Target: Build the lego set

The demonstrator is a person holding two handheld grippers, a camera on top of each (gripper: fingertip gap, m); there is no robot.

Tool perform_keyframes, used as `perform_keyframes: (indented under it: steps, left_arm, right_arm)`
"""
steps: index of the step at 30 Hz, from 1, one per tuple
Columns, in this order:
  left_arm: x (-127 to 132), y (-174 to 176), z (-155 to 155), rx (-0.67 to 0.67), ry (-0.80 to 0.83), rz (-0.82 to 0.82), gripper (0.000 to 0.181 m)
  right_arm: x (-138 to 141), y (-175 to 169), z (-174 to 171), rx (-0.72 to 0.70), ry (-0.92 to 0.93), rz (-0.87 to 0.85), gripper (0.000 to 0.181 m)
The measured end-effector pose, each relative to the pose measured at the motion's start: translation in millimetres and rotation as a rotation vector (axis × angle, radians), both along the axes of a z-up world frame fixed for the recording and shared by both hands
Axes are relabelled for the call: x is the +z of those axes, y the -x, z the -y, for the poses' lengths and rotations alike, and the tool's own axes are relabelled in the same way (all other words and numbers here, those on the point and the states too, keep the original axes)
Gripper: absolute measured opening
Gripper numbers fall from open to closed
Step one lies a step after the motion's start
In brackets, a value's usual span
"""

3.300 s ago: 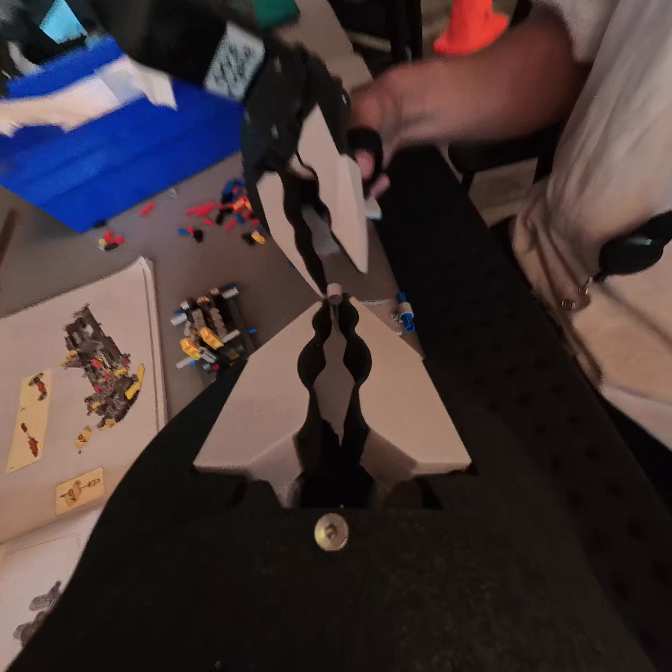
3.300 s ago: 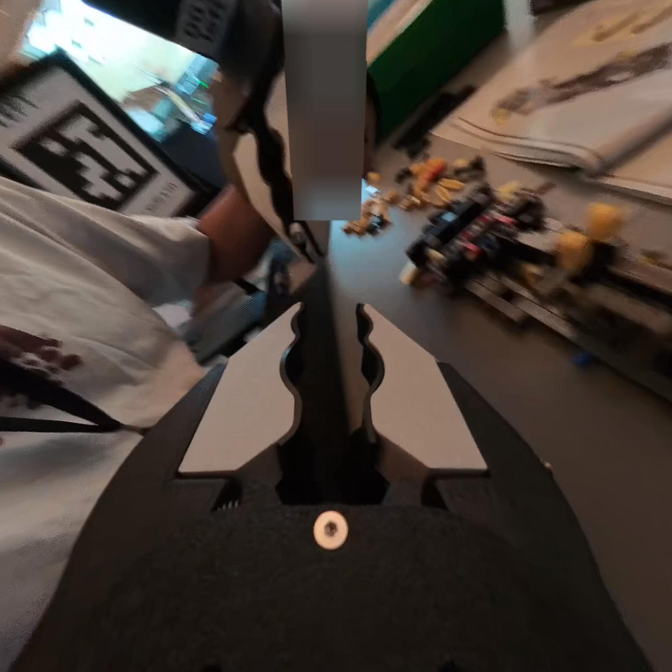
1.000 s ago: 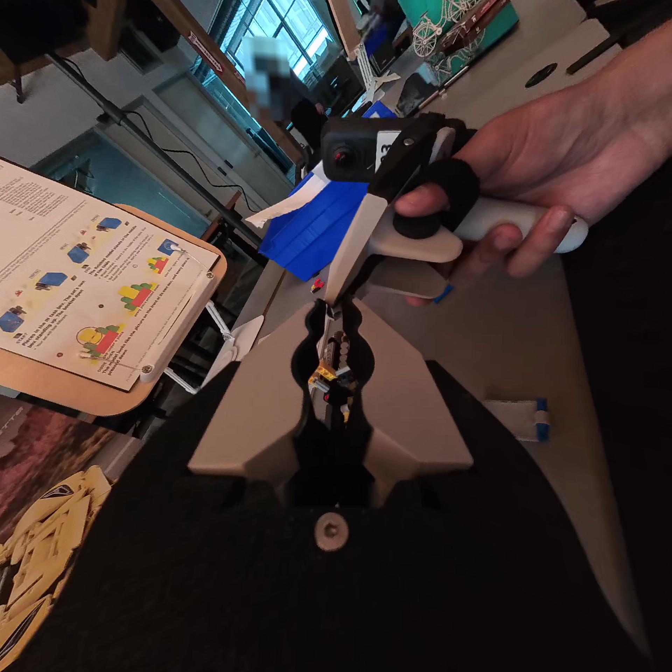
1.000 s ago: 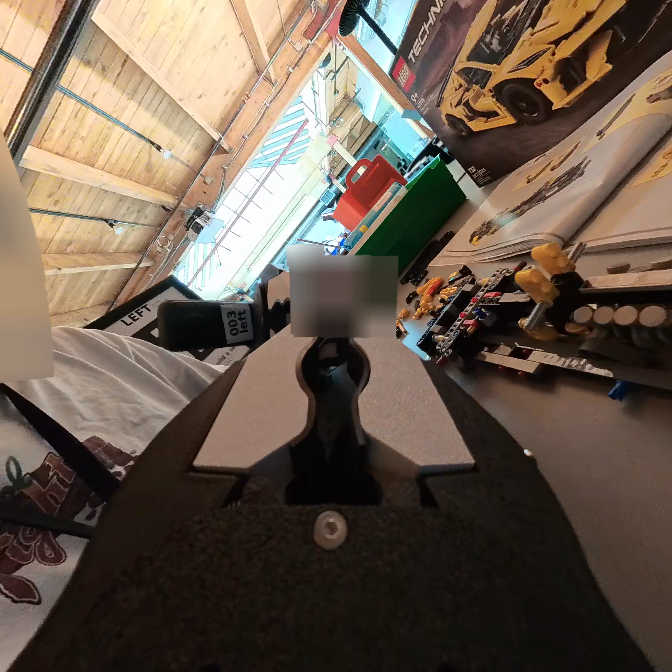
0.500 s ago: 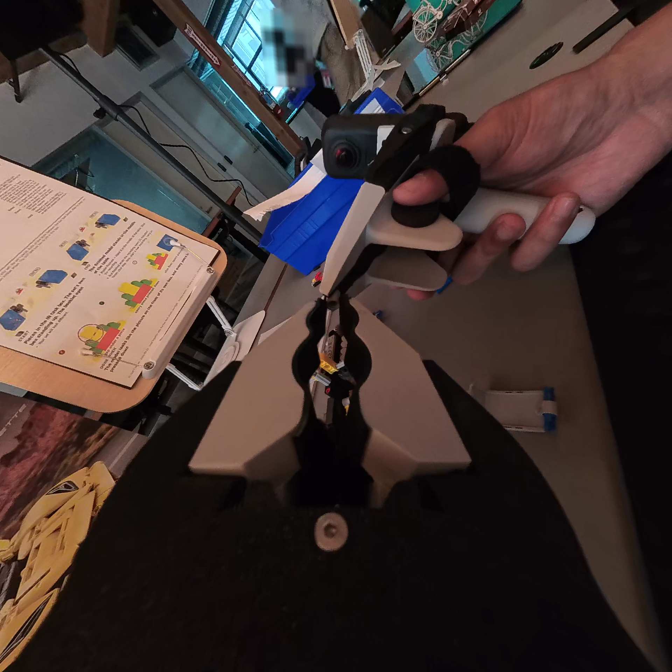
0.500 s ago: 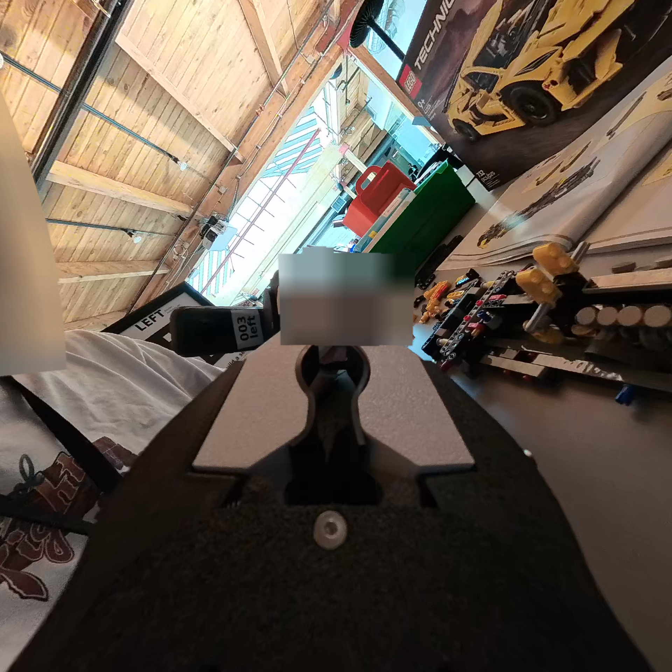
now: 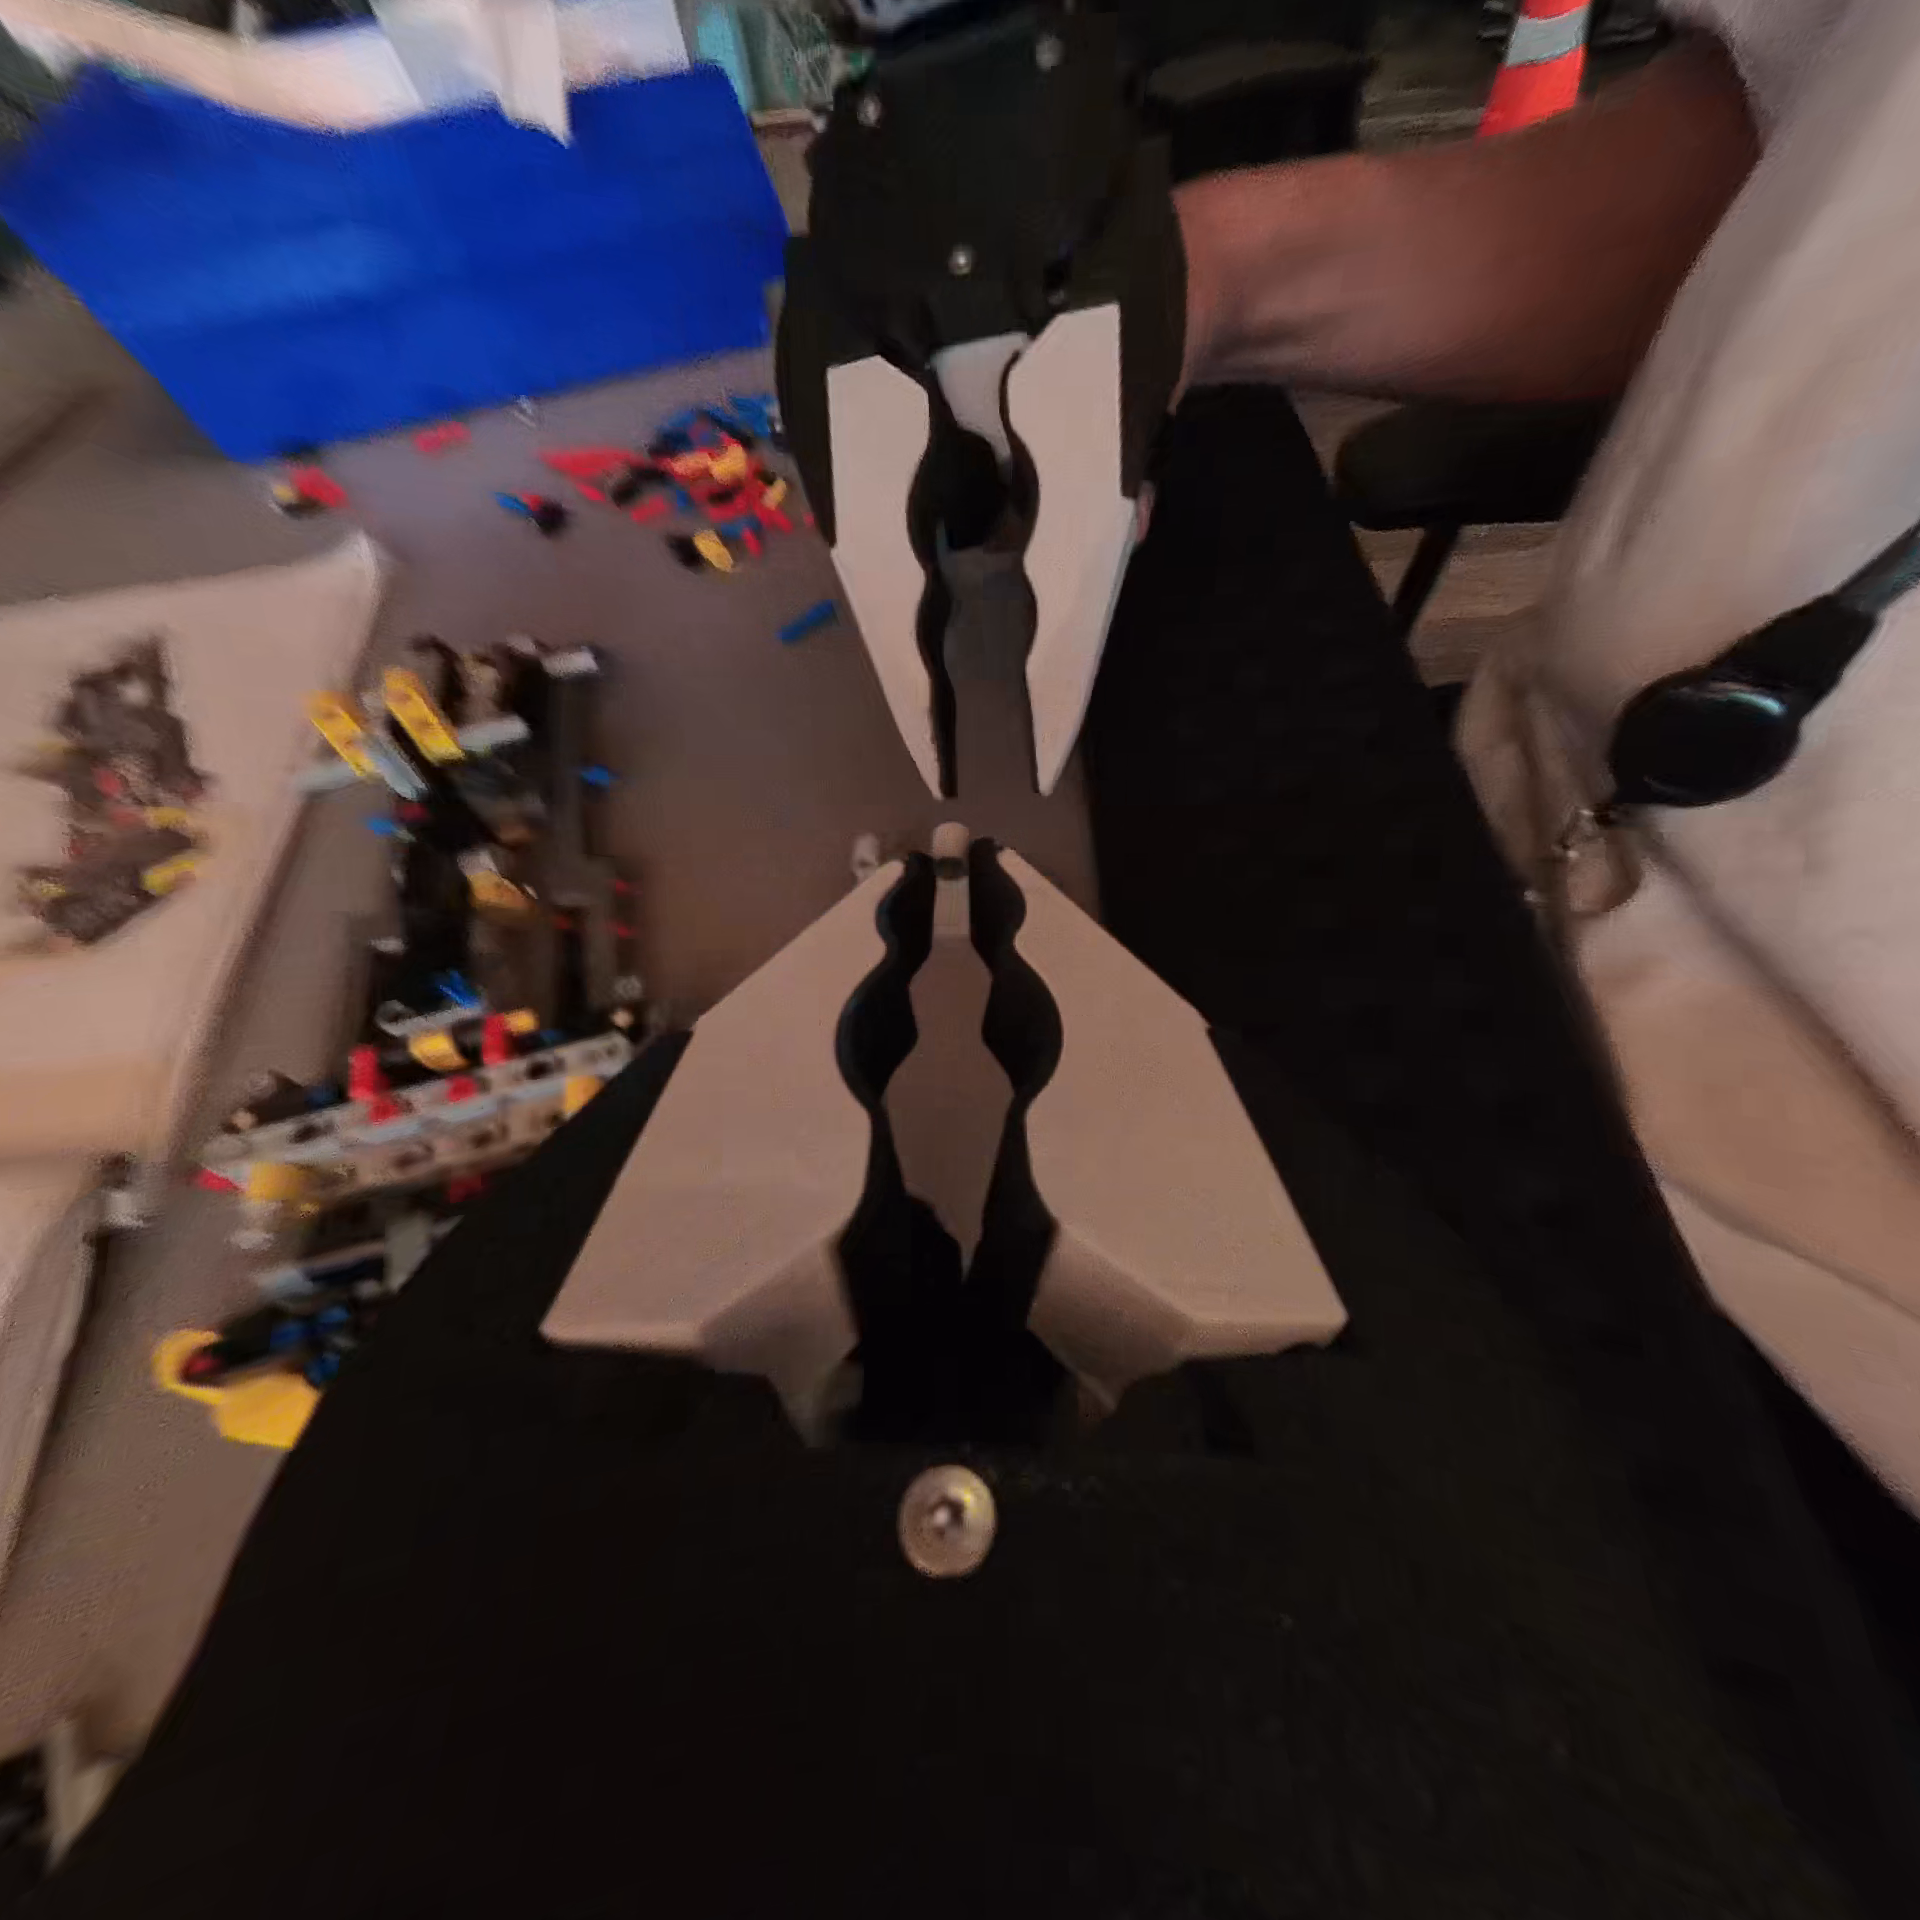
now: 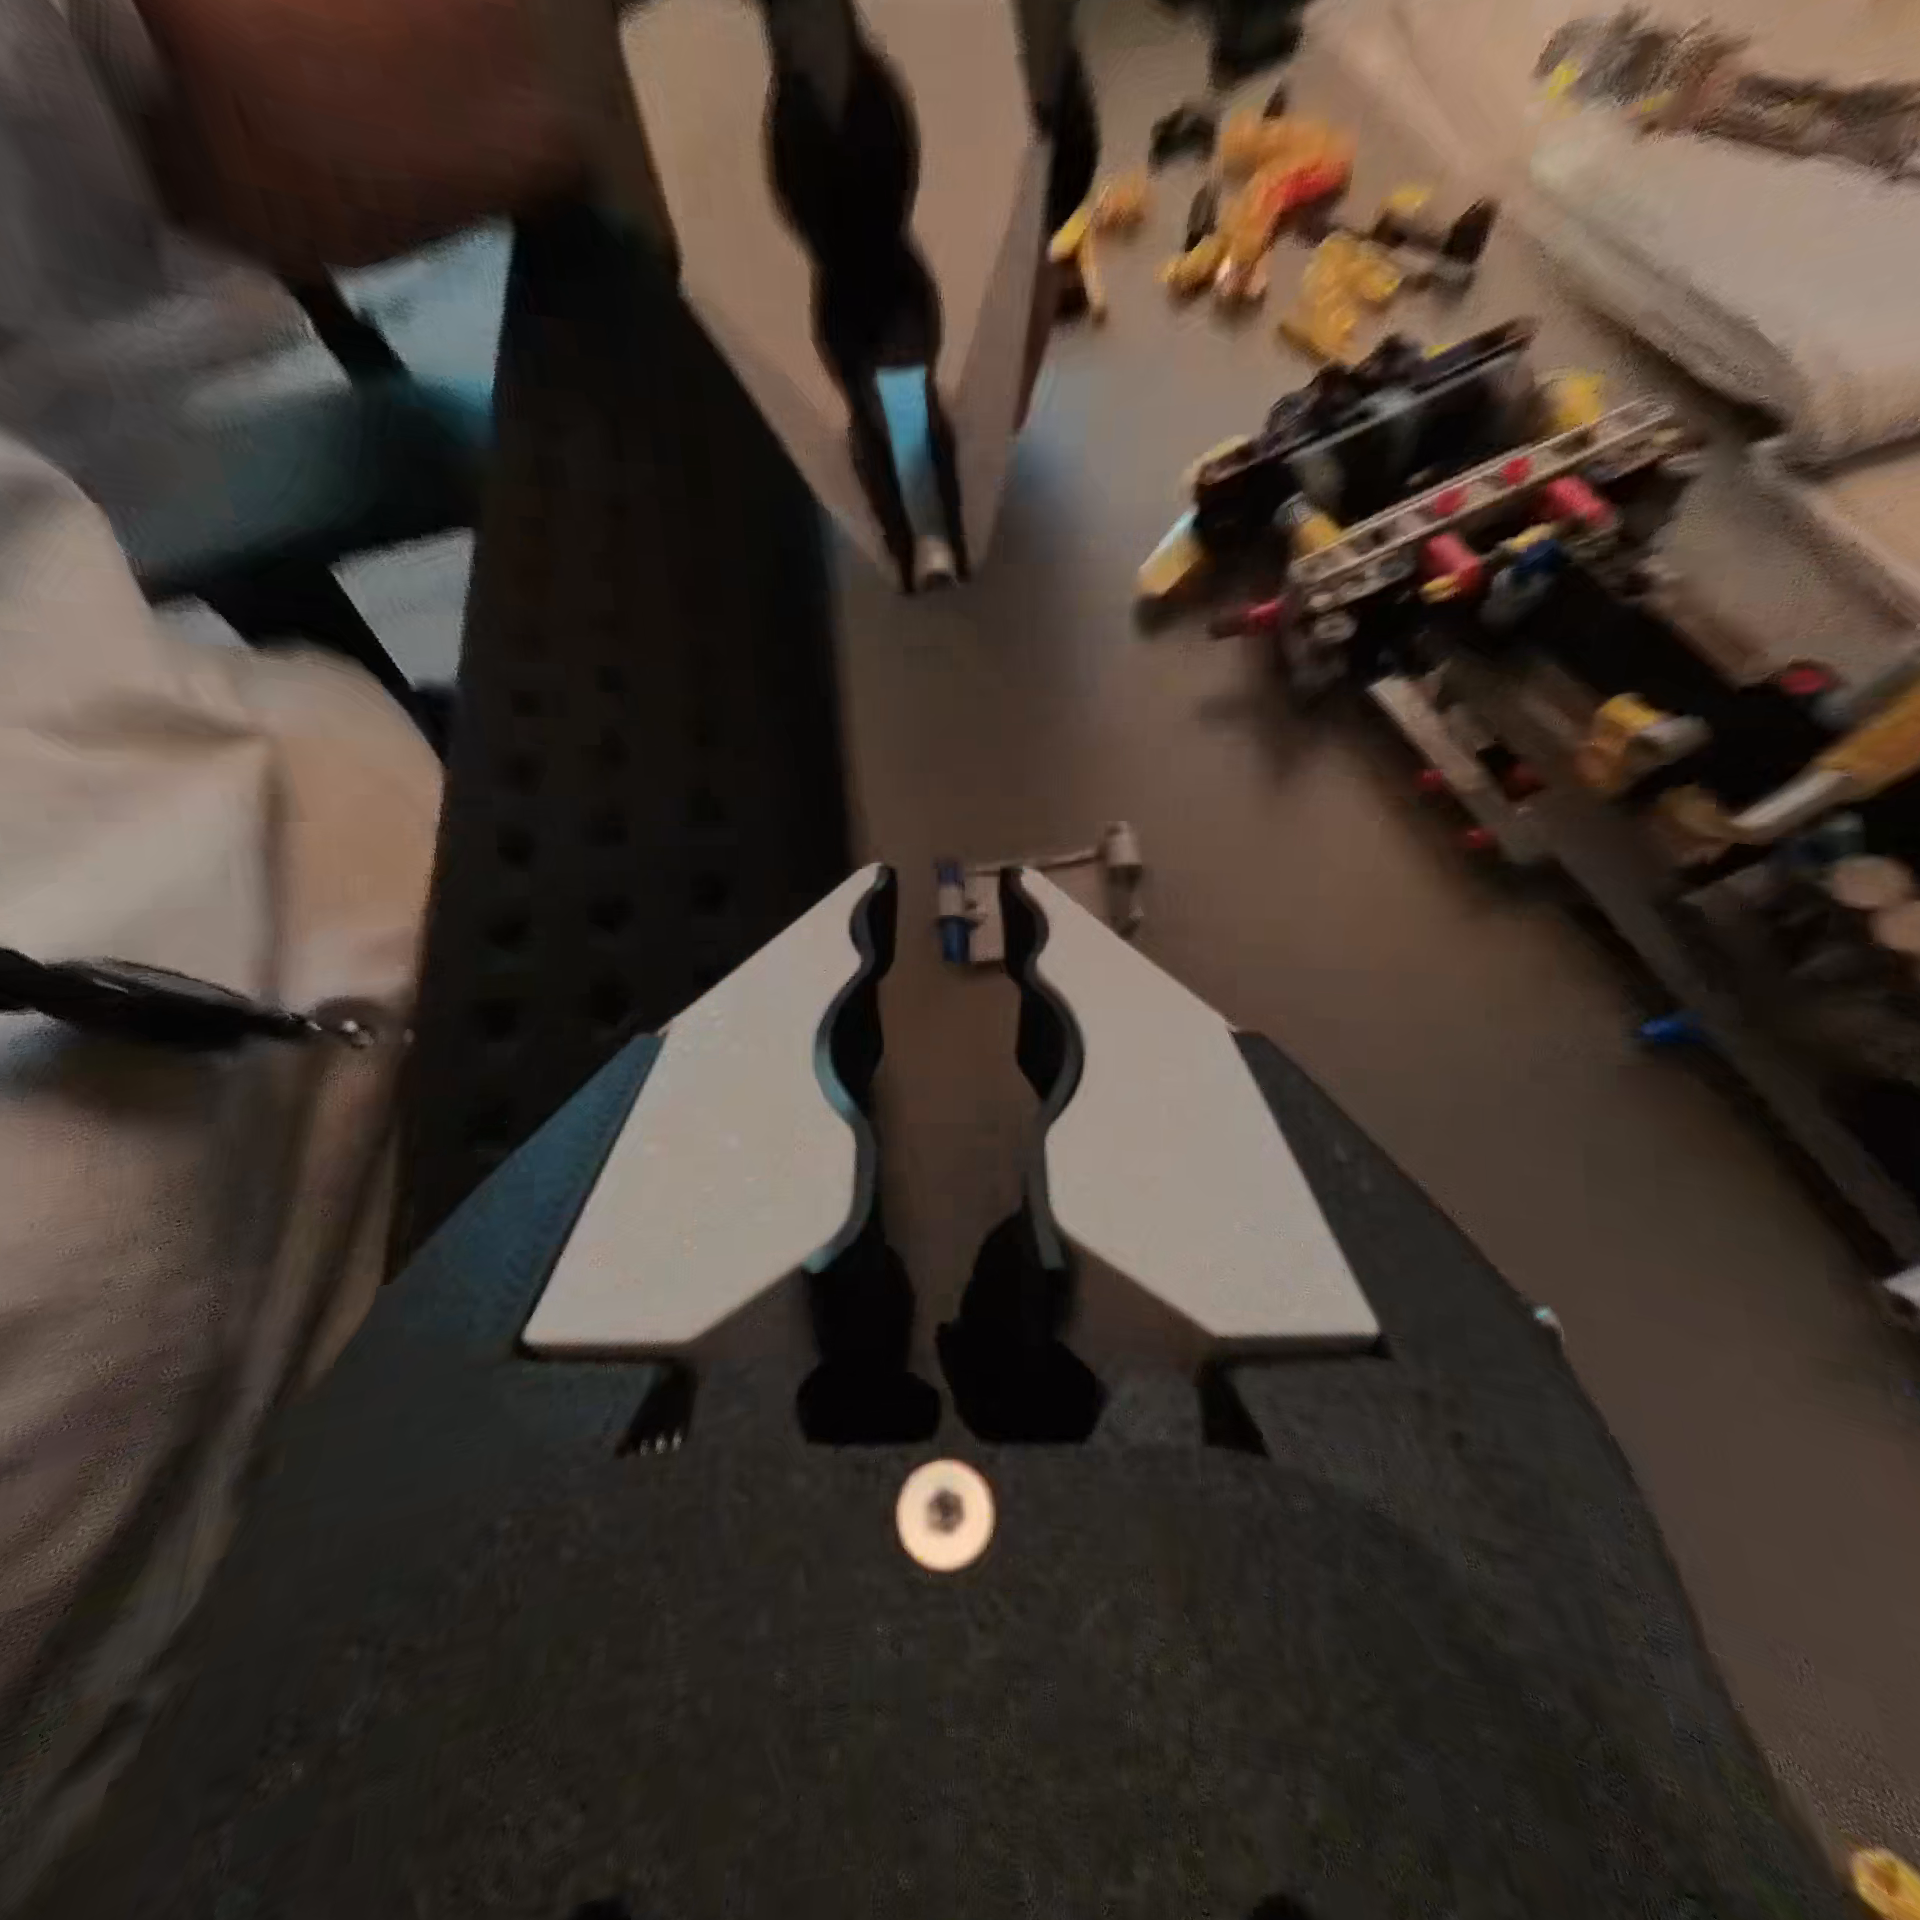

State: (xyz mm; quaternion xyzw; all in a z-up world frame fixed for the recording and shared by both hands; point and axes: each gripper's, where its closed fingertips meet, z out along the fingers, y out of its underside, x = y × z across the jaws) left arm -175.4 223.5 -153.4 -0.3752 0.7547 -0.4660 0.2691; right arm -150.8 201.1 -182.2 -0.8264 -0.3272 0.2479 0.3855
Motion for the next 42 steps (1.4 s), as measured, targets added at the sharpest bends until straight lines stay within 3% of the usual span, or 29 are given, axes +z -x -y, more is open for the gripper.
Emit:
perform_keyframes:
  steps: [9,23,42]
  left_arm:
    - [-45,3,6,-0.045,-0.164,-0.134,0.006]
    - [-30,-7,-1,-0.018,-0.305,0.090,0.006]
    - [-31,-12,3,-0.018,-0.315,0.085,0.005]
  right_arm:
    - [-29,9,-4,0.086,-0.032,0.217,0.014]
    - [-3,9,-16,0.066,-0.129,0.046,0.007]
    - [2,10,-16,0.070,-0.168,0.050,0.007]
